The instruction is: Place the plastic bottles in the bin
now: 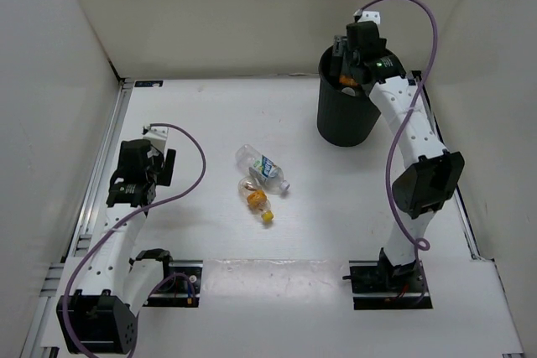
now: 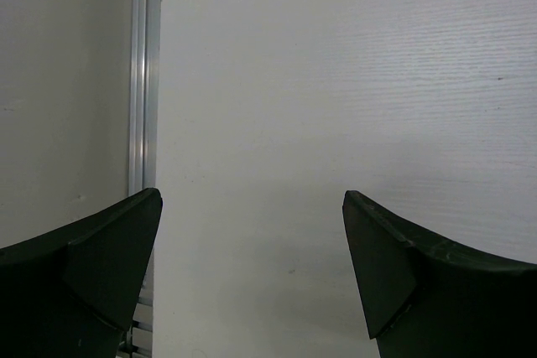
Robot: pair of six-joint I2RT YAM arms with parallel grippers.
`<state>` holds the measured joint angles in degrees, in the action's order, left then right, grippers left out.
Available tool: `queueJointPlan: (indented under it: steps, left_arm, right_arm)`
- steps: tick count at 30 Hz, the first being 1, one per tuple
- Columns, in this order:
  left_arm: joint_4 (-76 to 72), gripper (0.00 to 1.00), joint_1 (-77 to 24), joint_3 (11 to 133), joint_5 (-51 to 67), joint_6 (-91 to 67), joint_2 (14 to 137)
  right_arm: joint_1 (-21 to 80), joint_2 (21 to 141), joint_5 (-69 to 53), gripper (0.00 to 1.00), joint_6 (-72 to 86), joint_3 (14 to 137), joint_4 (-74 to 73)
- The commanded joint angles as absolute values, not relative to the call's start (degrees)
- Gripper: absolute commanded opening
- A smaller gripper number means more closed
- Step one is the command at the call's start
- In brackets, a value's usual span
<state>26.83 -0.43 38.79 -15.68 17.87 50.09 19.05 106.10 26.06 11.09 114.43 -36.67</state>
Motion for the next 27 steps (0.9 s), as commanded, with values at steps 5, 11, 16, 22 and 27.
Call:
queueJointPlan:
  steps: [5,11,16,22,27]
  left_arm:
    - [27.25,1.0,0.26,39.02,-15.73,17.67,48.87]
    - [27.77,1.0,0.79,39.55,-14.59,16.62,49.39]
    - [27.77,1.0,2.45,40.08,-13.27,15.39,49.92]
    - [27.77,1.0,3.51,40.08,-11.87,14.33,49.92]
    - [28.82,1.0,3.52,39.46,-11.87,14.94,49.92]
  right_arm:
    - [16.7,99.06,21.72,1.0,10.64,113.47,-36.12]
    - [20.38,93.43,23.12,1.0,3.45,112.85,-32.96]
    - [28.02,89.03,10.31,1.0,-3.68,105.4,-32.96]
    - [39.63,95.61,4.85,1.0,-5.02,97.29,-35.58]
    - [44.29,108.88,-3.77,1.0,-3.78,102.65,-40.78]
